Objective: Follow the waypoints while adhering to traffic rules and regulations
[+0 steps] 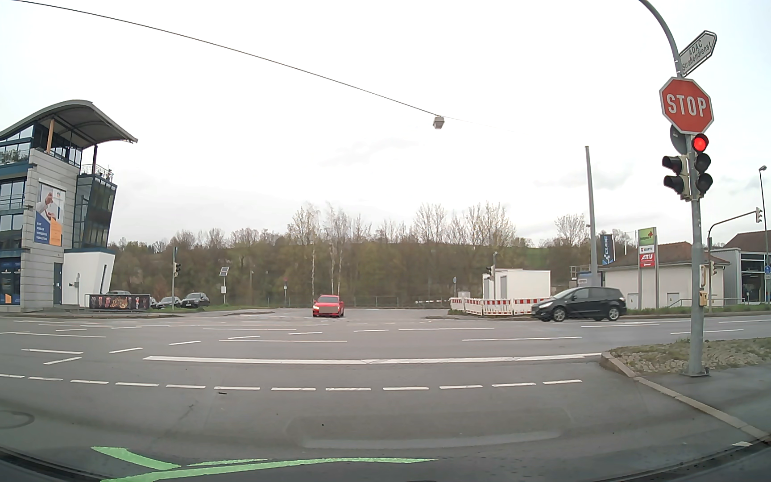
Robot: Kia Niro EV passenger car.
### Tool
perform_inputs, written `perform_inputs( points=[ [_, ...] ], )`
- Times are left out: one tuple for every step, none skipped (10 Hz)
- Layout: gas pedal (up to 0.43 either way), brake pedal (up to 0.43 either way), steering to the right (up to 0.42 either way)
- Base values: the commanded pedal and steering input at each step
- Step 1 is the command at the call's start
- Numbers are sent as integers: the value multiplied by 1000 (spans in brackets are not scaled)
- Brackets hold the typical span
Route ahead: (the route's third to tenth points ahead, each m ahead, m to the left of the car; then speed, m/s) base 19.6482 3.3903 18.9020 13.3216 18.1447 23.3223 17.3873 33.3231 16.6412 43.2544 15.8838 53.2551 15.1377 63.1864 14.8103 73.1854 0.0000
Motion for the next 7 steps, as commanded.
perform_inputs(
  points=[
    [0,409,-73],
    [0,409,-73],
    [0,402,-73],
    [0,409,-73],
    [0,409,-73],
    [0,402,-73],
    [0,409,-73]
  ],
)
